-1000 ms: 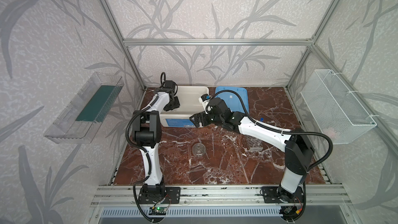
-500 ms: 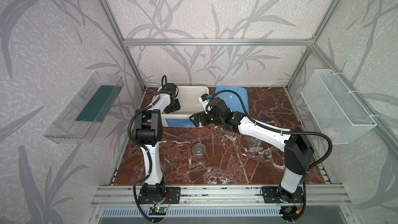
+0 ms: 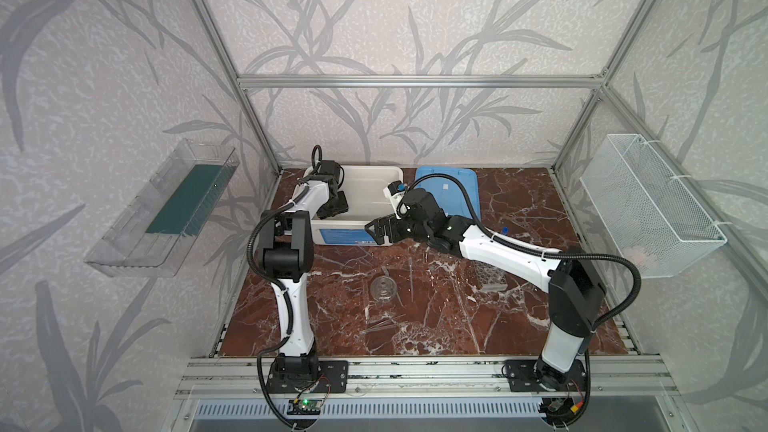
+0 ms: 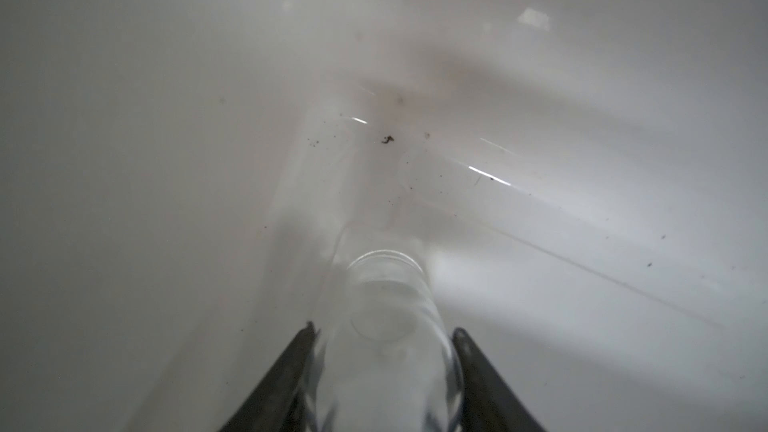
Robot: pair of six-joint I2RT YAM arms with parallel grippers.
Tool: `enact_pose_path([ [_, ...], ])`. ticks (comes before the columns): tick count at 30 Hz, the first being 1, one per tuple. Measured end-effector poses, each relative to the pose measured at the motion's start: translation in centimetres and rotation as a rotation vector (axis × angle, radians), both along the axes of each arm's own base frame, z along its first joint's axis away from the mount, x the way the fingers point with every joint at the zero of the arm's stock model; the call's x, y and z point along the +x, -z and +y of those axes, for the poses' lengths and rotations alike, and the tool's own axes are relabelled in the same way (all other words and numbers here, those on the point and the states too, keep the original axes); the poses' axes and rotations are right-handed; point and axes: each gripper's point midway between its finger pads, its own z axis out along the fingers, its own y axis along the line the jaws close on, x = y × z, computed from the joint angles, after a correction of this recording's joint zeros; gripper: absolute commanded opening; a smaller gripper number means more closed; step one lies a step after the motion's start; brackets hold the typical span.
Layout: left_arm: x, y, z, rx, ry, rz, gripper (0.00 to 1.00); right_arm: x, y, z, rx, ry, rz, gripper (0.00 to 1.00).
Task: Organize the chemistry lab equipment
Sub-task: 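Lower the vial into the tub corner and open the left gripper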
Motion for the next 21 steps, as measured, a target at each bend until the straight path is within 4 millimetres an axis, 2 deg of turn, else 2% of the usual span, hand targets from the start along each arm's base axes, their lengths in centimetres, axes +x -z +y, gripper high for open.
enact_pose_path([
  [5,-0.1,0.0,0.0,0.0,-0.002,0.002,0.69,0.0,0.0,0.0,0.0,0.0,0.0,0.99],
  [12,-0.2,-0.3,0.1,0.002,-0.001,0.001,0.95,0.0,0.0,0.0,0.0,0.001,0.0,1.0],
  [14,-0.2,-0.9,0.0,0.002,-0.002,-0.005,0.99,0.0,0.0,0.0,-0.001,0.0,0.001,0.99],
  [16,0.0,-1.9,0.0,0.003,-0.001,-0.019,0.99,0.0,0.0,0.0,0.0,0.0,0.001,1.0],
  [21,0.5,-5.3,0.0,0.001,-0.001,-0.085,0.99,0.0,0.0,0.0,0.0,-0.001,0.001,1.0],
])
